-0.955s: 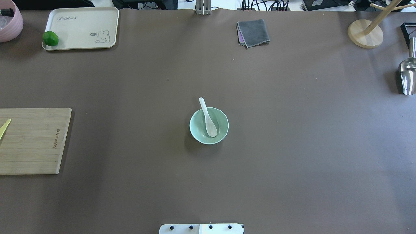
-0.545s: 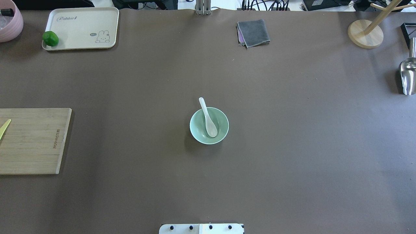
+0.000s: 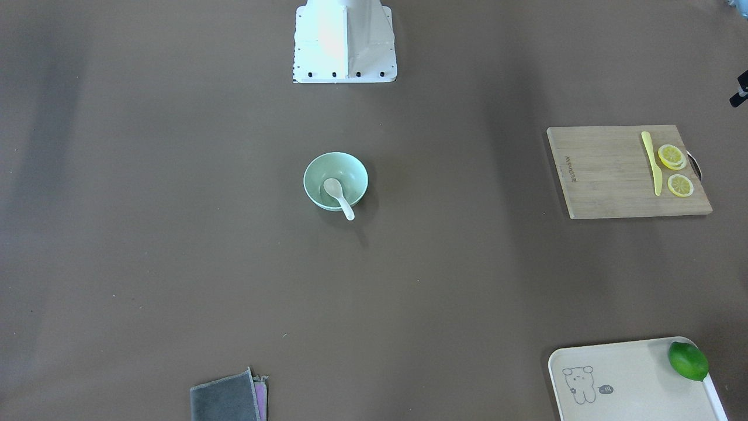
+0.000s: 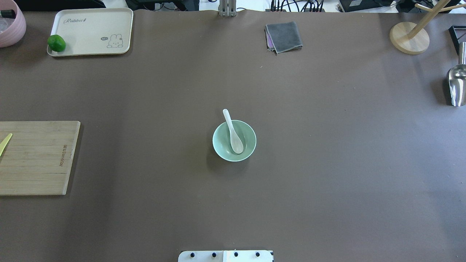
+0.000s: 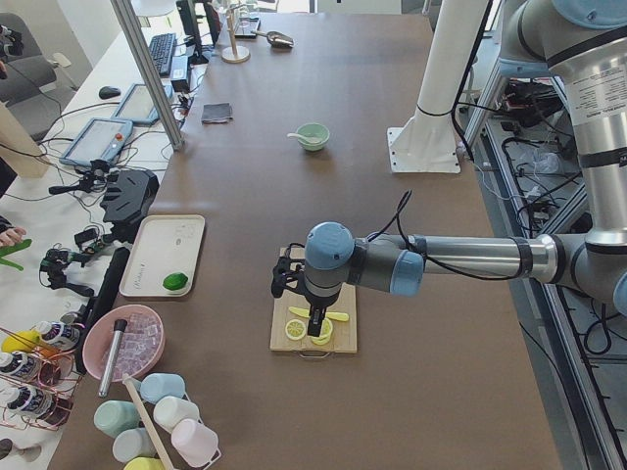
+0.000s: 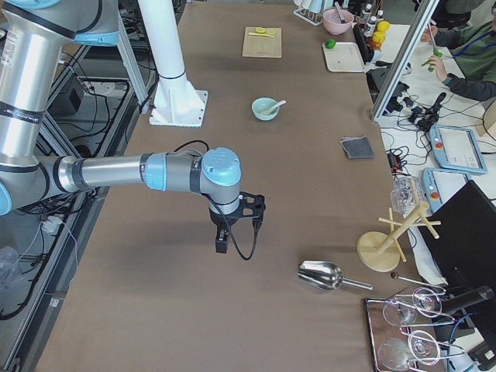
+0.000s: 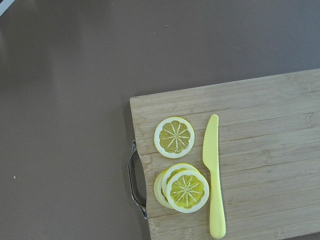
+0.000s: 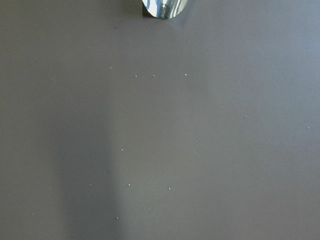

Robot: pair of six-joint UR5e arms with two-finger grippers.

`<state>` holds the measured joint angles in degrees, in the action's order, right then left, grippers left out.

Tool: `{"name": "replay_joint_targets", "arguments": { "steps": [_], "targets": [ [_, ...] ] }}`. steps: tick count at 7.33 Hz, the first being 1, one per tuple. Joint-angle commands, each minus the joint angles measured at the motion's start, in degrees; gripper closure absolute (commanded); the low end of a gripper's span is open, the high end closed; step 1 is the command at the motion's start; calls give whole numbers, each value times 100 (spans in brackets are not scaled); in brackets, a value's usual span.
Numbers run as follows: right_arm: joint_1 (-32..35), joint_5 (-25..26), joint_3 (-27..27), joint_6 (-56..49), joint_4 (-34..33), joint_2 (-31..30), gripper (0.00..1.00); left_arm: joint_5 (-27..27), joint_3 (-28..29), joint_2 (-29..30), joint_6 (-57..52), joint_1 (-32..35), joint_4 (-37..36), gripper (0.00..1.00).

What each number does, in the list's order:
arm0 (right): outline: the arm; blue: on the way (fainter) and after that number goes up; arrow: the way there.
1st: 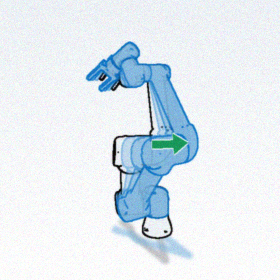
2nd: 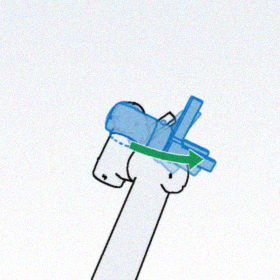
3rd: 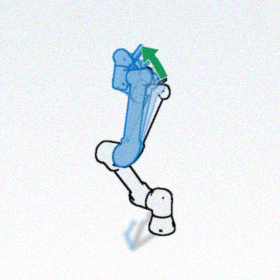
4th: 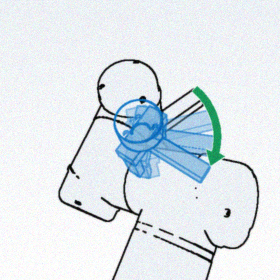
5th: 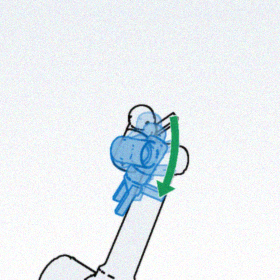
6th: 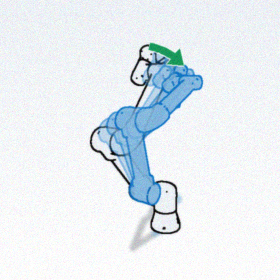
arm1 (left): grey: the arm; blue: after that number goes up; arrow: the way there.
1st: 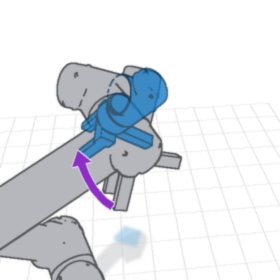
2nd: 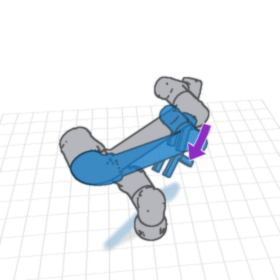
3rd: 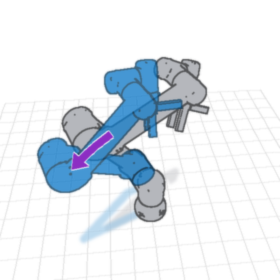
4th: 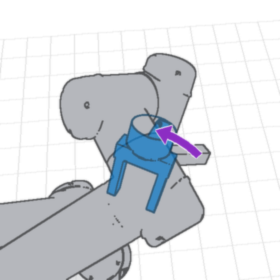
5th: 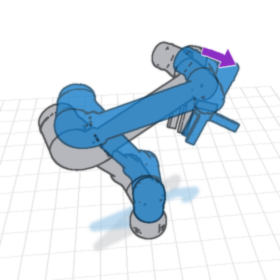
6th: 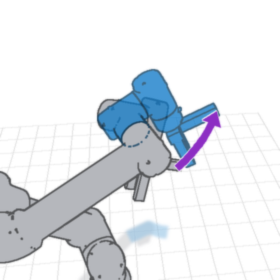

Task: Place spoon in bowl

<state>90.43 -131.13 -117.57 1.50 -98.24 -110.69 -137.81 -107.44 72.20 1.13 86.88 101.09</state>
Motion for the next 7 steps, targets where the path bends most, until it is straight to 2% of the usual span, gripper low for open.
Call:
{"name": "replay_joint_targets", "arguments": {
  "steps": [1,7],
  "targets": [
    [-8,0,-12,0,7,4,0,17,-49,-4,1,57,112,2],
    [-8,-9,15,9,235,4,0,9,-58,-4,1,75,289,2]
  ]
}}
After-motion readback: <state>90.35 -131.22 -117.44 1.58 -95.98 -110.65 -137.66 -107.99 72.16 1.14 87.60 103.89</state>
